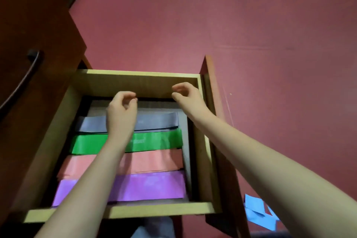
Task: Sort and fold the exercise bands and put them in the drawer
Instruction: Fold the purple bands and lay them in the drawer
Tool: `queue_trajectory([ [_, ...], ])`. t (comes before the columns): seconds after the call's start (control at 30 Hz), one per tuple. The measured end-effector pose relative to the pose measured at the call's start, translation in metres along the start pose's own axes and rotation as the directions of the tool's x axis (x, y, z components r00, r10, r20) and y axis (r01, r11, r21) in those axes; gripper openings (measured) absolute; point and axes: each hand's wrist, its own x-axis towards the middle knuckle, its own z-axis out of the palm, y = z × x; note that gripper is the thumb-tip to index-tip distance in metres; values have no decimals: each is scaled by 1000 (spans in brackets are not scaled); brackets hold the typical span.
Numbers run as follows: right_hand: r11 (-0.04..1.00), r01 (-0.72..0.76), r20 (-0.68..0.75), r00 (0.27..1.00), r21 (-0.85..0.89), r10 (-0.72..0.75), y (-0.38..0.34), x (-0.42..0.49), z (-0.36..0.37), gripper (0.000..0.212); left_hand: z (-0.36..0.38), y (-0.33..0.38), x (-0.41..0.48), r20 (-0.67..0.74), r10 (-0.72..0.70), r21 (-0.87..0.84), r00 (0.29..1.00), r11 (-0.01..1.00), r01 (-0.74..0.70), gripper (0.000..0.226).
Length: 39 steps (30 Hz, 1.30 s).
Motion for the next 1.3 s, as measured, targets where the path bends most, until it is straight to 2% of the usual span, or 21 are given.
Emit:
queue_trajectory([
  [0.07, 983, 152, -18, 988, 100, -151, -14, -19, -28, 22, 32, 51, -19, 121, 112, -184, 986, 979, -89, 15],
  [0.13, 960, 204, -85, 978, 190, -191, -18, -41, -66, 25, 63, 97, -46, 217, 127, -351, 968, 935, -44, 17],
  [0.2, 956, 180, -155, 977, 232, -146, -9, -63, -111, 32, 91, 134, -76, 313, 104, -455, 944, 889, 53, 21],
  [0.27, 972, 132, -205, 974, 194, -92, 11, -82, -154, 34, 117, 157, -111, 443, 64, -502, 894, 844, 188, 25],
  [0.37, 993, 12, -251, 968, 114, 17, 53, -104, -208, 35, 152, 172, -162, 595, 25, -490, 803, 804, 338, 26],
  [0.43, 992, -70, -254, 963, 102, 94, 80, -117, -229, 36, 169, 168, -180, 626, -16, -466, 780, 793, 391, 26],
  [0.63, 933, -325, -261, 898, 154, 355, 190, -135, -256, 34, 223, 122, -210, 665, -197, -333, 721, 785, 522, 24],
  [0.83, 877, -442, -245, 843, 189, 478, 262, -119, -252, 31, 258, 62, -207, 647, -317, -239, 693, 779, 579, 24],
  [0.93, 862, -467, -223, 835, 197, 503, 303, -103, -236, 31, 276, 28, -207, 636, -370, -188, 677, 777, 601, 18],
  [1.1, 852, -499, -183, 833, 161, 523, 373, -64, -182, 34, 310, -30, -210, 564, -459, -165, 686, 752, 638, 26],
  [1.23, 880, -467, -145, 868, 90, 475, 404, -36, -136, 19, 325, -65, -217, 506, -495, -197, 706, 731, 654, 26],
  [1.3, 884, -465, -137, 873, 51, 468, 413, -24, -118, 20, 330, -77, -219, 498, -506, -215, 704, 715, 665, 26],
])
